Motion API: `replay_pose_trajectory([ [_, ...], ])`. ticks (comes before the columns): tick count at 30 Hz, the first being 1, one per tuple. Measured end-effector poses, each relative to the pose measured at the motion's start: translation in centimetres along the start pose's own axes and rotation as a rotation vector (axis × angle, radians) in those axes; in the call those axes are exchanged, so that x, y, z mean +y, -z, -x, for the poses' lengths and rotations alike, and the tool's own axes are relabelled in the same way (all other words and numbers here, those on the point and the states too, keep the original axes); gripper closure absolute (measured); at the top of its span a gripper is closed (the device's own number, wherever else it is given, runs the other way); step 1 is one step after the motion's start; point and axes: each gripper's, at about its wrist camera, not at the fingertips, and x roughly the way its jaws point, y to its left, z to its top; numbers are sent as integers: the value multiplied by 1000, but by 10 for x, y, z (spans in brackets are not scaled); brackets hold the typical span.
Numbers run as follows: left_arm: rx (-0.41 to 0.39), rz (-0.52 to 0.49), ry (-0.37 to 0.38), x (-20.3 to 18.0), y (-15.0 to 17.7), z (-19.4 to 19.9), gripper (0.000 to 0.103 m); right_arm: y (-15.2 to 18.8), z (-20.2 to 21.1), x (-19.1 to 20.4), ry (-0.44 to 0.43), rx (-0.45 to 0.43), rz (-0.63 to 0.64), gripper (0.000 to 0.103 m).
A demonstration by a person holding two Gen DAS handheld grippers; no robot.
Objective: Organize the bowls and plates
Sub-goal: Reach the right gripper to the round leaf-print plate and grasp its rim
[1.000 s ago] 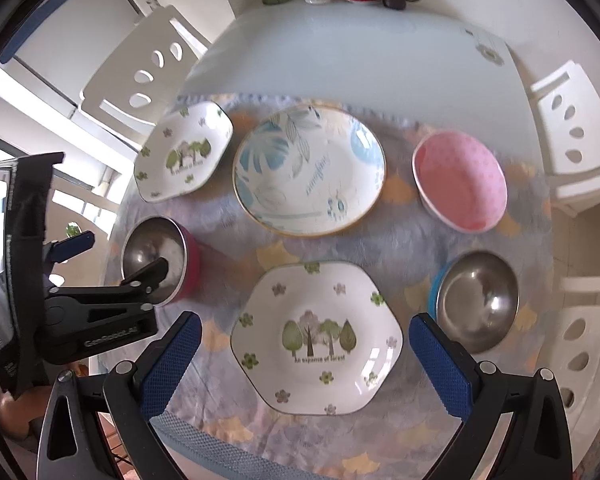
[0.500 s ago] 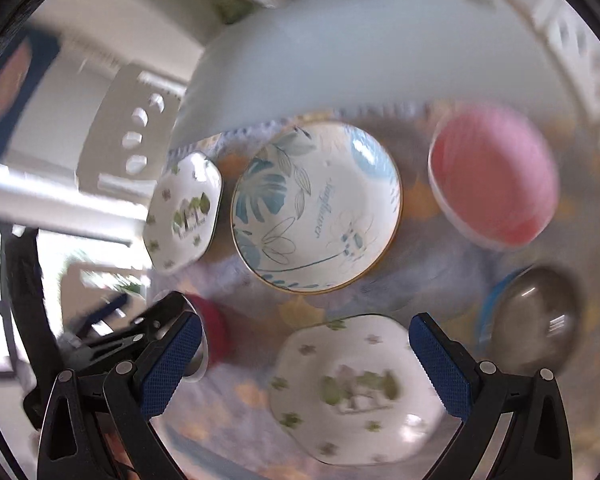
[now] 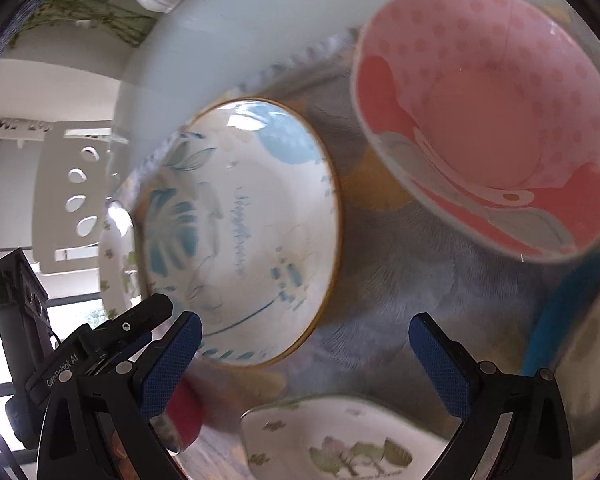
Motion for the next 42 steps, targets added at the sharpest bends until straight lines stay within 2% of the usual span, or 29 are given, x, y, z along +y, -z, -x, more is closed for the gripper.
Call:
replay_pose_trajectory([
  [5,32,-6,-26,-9,-6,-30,1,-11,-21,-7,37,27,17,0],
  [10,34,-44,-115,-32,-1,-42,0,-14,-25,0,124,2,76,0],
  [15,49,-13,-98,-39,-2,-45,0,-17,-30,4,173,20,69,0],
  [20,52,-17,-83,-38,-7,-47,1,-8,-25,4,171,-74,33,0],
  [22,17,-15,-49,-20,-15,-39,2,-7,-24,4,172,-81,32,0],
  [25,-34,2,-33,-8,-7,-25,14,-2,-16,-1,133,-182,3,3],
  [26,-51,14,-18,-5,-6,-22,18,-2,-13,-1,144,-212,20,13],
  [27,-64,20,-11,-2,-5,-20,20,-2,-11,1,184,-250,60,36],
  [28,-86,20,-9,-1,-4,-16,27,-4,-12,3,232,-280,98,43],
  [29,-113,6,-5,-2,-3,-12,40,-5,-13,3,235,-300,121,47],
  [30,-162,-38,-2,-6,-2,-5,51,-5,-12,3,225,-323,139,47],
  [31,-185,-81,6,-11,-2,-2,67,-6,-12,4,215,-342,167,47],
  [33,-188,-135,-41,-18,-5,-6,66,-7,-12,6,202,-373,206,47],
  [34,-211,-137,-16,-16,-8,-9,61,-8,-13,7,195,-384,212,47],
  [36,-244,-134,34,-13,-11,-9,61,-10,-13,7,165,-402,231,47],
  [37,-256,-159,28,-15,-12,-9,61,-11,-15,10,159,-402,243,47],
  [38,-271,-184,24,-20,-11,-8,61,-11,-16,10,144,-398,264,50],
  [39,-290,-207,22,-21,-9,-8,61,-11,-15,10,119,-394,273,63],
  [41,-300,-204,22,-16,-18,-15,63,-11,-17,10,105,-396,257,66],
  [42,-296,-187,27,-13,-18,-13,64,-11,-16,7,97,-399,245,72],
])
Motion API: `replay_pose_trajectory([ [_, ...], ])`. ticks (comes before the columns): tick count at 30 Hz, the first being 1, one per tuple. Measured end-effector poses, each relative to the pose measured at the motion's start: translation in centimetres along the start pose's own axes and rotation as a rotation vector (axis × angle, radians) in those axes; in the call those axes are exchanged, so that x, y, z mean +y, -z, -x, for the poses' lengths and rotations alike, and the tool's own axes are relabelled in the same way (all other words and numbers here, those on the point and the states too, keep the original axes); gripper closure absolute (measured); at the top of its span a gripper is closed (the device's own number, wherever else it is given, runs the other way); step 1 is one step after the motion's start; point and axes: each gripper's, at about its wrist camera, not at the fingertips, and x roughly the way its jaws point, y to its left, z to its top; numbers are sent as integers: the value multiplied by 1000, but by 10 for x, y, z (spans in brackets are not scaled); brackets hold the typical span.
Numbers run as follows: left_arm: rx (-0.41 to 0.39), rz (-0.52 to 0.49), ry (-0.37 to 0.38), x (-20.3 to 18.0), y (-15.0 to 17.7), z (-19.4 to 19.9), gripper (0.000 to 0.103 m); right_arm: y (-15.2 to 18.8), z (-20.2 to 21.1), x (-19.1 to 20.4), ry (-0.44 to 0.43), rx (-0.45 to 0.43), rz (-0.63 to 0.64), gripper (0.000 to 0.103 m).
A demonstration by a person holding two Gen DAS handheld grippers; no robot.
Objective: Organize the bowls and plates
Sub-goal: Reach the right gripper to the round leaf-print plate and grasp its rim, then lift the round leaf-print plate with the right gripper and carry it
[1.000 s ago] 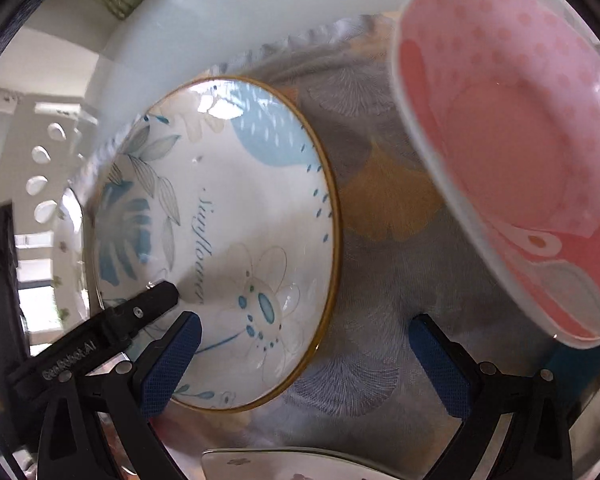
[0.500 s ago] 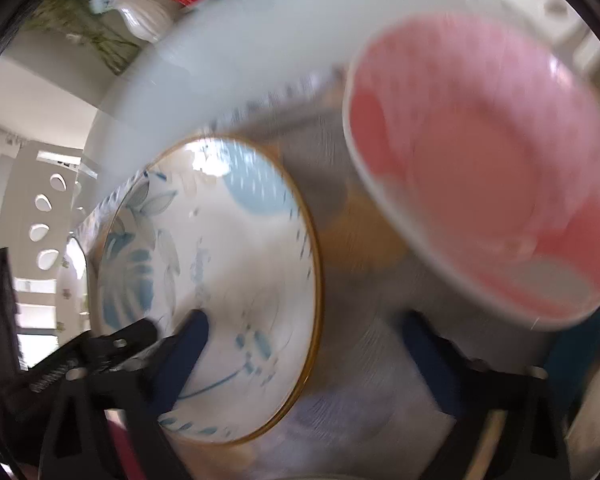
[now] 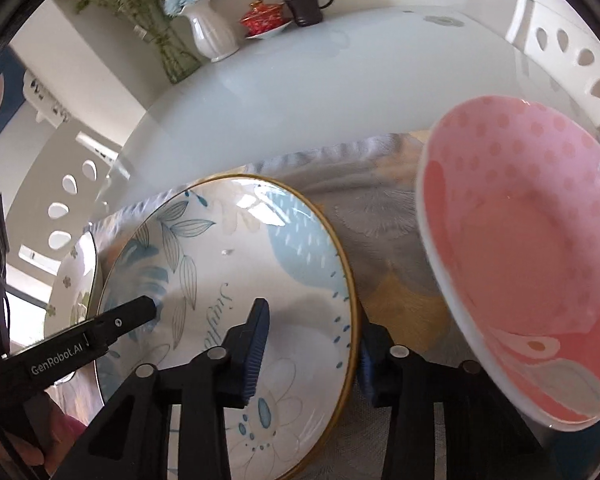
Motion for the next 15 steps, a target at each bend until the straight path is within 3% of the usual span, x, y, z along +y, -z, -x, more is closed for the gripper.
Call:
replay_pose_trajectory([
  [3,10,-2,-1,-3,3,1,65,1,6,-19,-82,11,-96,80],
  [6,24,-10,6,-1,6,2,65,0,4,-17,-106,11,-117,80],
  [15,-25,-50,47,8,18,35,66,3,9,-6,-143,-22,-79,82],
])
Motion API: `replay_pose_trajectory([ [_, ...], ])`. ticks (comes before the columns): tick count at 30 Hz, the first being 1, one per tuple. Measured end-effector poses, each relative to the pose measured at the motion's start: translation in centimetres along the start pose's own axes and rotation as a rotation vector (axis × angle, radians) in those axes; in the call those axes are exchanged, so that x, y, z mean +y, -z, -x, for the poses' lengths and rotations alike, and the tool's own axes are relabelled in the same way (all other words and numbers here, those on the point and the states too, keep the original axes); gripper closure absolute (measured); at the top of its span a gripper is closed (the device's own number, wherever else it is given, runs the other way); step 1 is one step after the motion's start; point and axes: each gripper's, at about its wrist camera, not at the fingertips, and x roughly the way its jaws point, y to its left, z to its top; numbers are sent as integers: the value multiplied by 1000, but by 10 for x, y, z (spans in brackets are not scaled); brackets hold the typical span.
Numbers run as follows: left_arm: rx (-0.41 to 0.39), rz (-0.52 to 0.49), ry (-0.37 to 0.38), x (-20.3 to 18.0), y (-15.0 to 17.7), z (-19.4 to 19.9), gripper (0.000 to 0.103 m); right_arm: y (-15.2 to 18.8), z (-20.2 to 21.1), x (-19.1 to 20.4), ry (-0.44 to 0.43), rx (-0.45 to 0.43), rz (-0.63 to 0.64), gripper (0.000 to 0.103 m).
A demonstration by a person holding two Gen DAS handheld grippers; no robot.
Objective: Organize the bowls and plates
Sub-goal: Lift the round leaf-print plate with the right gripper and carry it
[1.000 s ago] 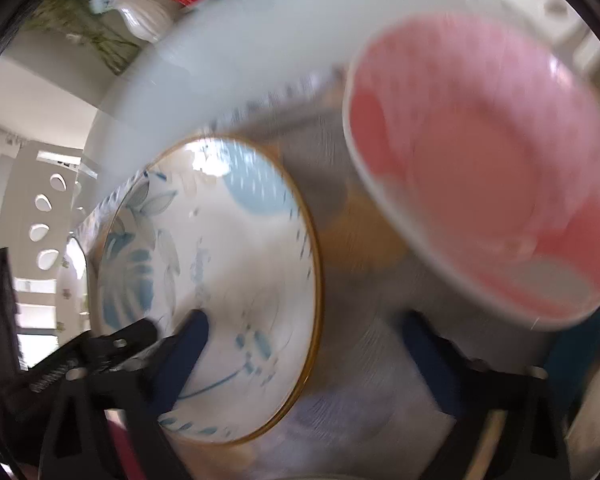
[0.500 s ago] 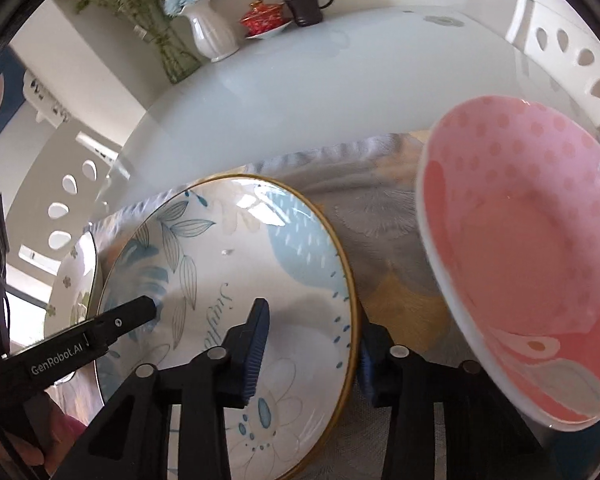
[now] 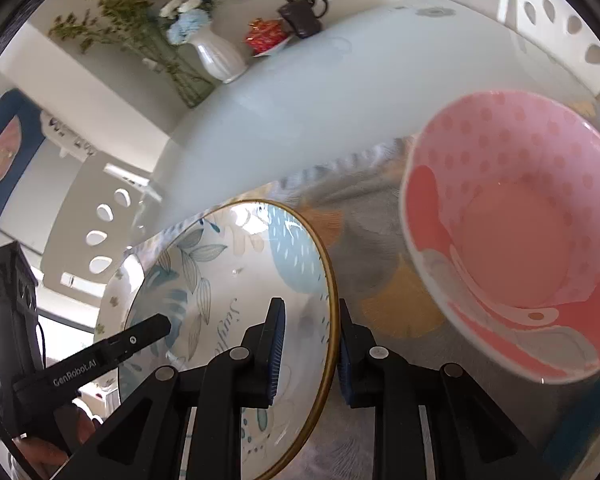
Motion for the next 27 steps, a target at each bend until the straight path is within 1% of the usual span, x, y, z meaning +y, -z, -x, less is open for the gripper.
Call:
replay_pose_trajectory([
  [2,-23,-27,12,-2,4,15,66,4,9,2,-12,-24,0,85],
  [5,-24,-32,30,-2,12,31,66,8,23,6,-34,-28,-1,85],
  [8,-32,-37,35,-3,12,42,66,15,36,12,-25,-30,18,85],
  [13,-40,-55,53,-7,26,64,66,30,62,17,-39,-47,-11,85],
  [17,-40,-80,61,-14,37,74,66,44,79,20,-26,-55,-21,85],
  [27,-19,-138,83,-10,73,102,66,88,113,28,-9,-65,-66,85],
])
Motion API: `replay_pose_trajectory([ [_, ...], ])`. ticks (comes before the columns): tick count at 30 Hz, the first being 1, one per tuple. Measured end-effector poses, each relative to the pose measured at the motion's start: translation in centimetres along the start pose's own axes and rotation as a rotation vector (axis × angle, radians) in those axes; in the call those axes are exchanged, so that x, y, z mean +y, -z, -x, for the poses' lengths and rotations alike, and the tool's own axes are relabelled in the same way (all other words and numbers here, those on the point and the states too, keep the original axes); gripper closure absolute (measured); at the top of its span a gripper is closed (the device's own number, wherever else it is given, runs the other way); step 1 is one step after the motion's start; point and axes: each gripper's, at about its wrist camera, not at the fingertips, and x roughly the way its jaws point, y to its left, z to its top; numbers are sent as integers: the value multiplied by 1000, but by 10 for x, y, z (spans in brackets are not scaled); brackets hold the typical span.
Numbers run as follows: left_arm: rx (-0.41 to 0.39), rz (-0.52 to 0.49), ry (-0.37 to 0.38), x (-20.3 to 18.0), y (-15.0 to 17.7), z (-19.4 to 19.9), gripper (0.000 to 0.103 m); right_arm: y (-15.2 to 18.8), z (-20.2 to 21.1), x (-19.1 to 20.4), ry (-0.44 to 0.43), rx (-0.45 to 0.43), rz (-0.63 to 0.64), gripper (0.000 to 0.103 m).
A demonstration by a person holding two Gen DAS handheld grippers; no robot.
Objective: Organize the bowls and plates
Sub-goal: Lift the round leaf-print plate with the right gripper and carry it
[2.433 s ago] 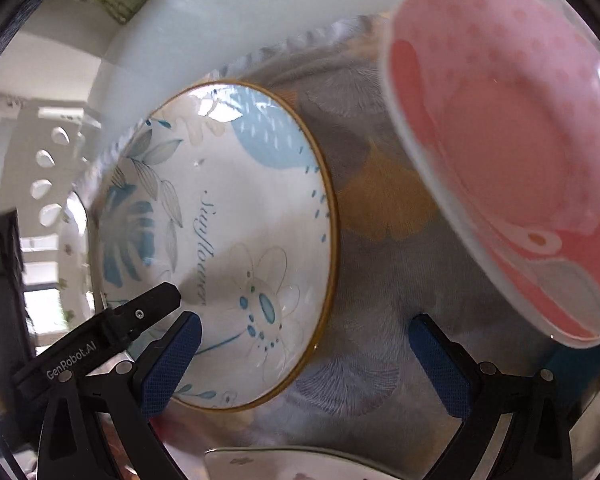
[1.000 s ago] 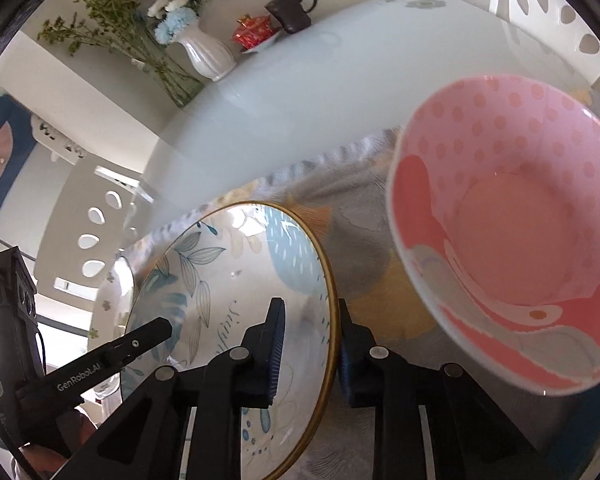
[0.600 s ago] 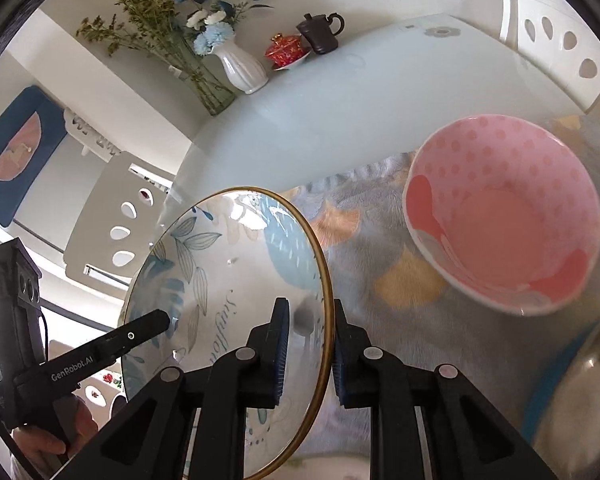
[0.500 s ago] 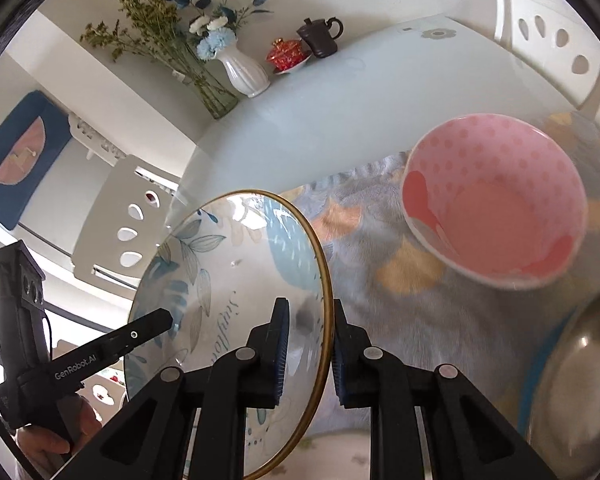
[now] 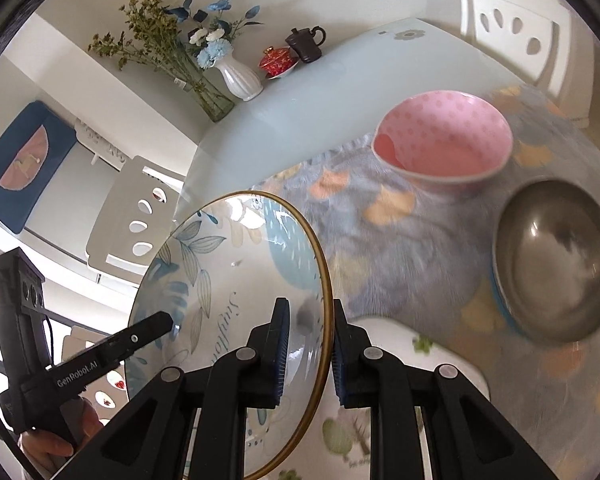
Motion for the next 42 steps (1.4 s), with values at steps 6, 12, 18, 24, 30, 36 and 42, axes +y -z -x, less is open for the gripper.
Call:
replay_pose_trajectory([
  [6,-5,-10,16,2,22,22,66,23,24,8,-9,-14,-3,84],
  [12,-20,28,8,4,46,44,66,42,36,16,-34,33,48,85],
  [18,-13,63,-16,0,80,58,66,70,52,18,-38,65,84,84],
  [24,19,107,-30,4,120,60,66,102,62,16,-50,107,118,84],
  [30,43,137,-31,13,161,60,66,138,62,7,-73,167,131,84],
  [36,84,181,-49,21,191,56,66,169,60,3,-80,211,137,84],
  [42,111,194,-41,26,215,51,66,192,51,-4,-74,264,146,84],
])
